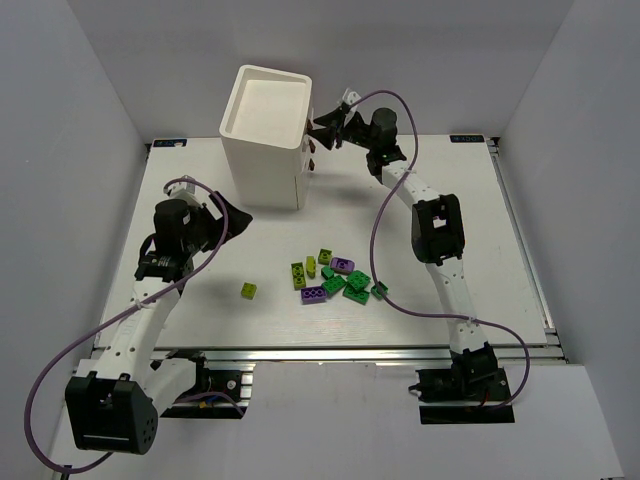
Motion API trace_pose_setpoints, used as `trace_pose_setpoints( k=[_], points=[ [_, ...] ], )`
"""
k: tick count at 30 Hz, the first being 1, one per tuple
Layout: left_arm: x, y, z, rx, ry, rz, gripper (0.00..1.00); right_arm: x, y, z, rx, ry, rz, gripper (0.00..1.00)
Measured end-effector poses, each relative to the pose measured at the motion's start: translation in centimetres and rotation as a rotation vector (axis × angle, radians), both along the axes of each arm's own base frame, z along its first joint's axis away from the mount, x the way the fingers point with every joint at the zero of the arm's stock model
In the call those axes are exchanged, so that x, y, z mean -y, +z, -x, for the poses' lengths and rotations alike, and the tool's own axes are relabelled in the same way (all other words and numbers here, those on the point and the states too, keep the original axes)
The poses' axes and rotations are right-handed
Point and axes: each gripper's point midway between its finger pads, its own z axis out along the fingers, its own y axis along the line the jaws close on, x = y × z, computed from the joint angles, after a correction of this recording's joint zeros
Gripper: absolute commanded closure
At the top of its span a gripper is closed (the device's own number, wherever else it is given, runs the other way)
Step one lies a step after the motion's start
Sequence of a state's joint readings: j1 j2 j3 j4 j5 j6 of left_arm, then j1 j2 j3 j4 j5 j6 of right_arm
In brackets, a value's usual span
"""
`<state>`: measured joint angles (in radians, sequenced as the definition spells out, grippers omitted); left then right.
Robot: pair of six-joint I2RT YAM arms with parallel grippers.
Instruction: Sort the legos into containers by color
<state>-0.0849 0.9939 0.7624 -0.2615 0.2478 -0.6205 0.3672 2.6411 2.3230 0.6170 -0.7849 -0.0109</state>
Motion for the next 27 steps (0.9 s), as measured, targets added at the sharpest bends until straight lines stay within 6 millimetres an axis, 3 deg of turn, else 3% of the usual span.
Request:
trace_pose_setpoints(
  k=[7,9,10,11,21,27],
  points=[
    [0.0,0.0,0.0,0.001,-0.001,-0.001,0.02,-0.3,-0.1,0.5,0.023,0.032,0.012,0.65],
    [0.0,0.0,0.0,0.001,-0.001,-0.001,0.02,-0.4,0.0,0.7,0.03,0.04,0.014,0.8],
    [0.0,0.0,0.0,0.001,-0.001,-0.002,0.02,-0.4,0.0,0.7,0.036,0.04,0.015,0.8],
    [0.0,0.0,0.0,0.001,-0.001,-0.002,0.02,-0.5,0.0,0.8,0.037,0.043,0.015,1.0],
    [0.0,0.1,0.0,0.003,-0.002,-0.001,0.02,-0.5,-0.2,0.9,0.047,0.039,0.006,1.0],
    [0.1,0.7,0.0,0.022,-0.001,0.008,0.02,1.7,0.3,2.1,0.012,-0.045,-0.008,1.0]
  ],
)
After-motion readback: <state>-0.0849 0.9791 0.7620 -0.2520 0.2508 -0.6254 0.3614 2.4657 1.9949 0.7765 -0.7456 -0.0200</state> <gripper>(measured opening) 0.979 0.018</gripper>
